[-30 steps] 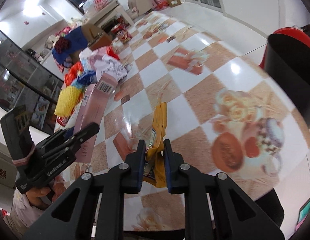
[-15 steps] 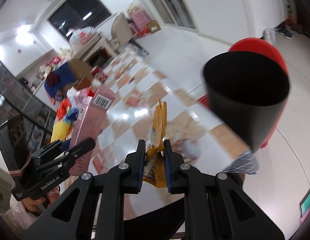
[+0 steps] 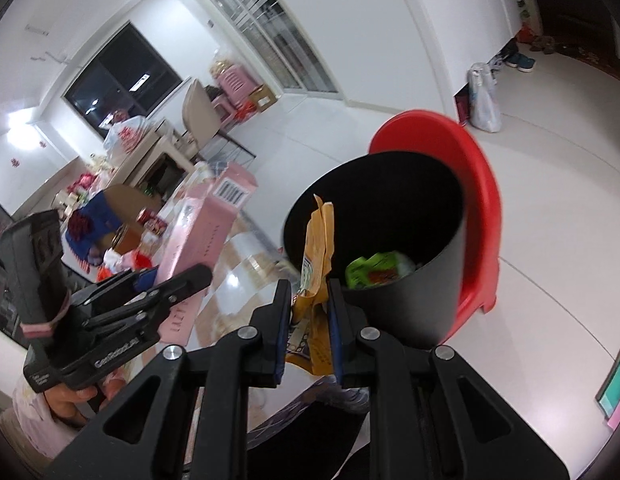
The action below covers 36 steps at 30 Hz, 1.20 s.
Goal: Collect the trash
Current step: 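Carry the pink box and yellow bag over the trash bin, then open both grippers to drop the pink box and yellow bag in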
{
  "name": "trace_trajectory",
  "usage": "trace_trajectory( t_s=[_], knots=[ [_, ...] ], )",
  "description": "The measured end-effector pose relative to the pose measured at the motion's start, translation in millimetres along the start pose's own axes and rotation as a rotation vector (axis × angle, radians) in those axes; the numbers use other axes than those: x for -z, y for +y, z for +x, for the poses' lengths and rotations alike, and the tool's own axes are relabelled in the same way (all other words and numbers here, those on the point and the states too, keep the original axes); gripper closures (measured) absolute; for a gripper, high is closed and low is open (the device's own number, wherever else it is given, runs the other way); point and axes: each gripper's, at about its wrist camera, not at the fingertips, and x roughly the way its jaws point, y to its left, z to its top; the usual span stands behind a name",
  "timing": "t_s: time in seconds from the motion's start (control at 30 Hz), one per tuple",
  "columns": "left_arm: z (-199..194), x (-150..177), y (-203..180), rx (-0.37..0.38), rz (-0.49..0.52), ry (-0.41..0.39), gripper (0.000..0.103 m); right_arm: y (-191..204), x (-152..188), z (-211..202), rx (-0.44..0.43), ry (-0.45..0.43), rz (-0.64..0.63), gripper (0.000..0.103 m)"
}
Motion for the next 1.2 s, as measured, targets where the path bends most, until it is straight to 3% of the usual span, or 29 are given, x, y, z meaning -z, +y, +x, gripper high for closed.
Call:
trace_trajectory(
  t_s=[0.43, 0.57, 0.87, 1.1, 1.2],
  knots=[
    [69, -39, -17, -0.044, 0.036, 0.063, 0.000, -37, -25, 18, 0.033, -0.023, 0.055, 0.084],
    [66, -41, -17, -0.078, 0.032, -0.007, 0.000, -43, -29, 26, 0.039, -0.021, 0.053, 0.084],
    [61, -28, -1, -0.102, 0.002, 0.028, 0.000, -42, -36, 41, 0.050, -0.009, 0.053, 0.080],
    [40, -9, 13, -0.115, -0.030, 0.020, 0.000, -36, -38, 47, 0.075, -0.007, 0.033, 0.050],
    [26, 1, 18, -0.116, -0.041, 0.013, 0.000, -33, -38, 43, 0.075, -0.010, 0.027, 0.049]
  ],
)
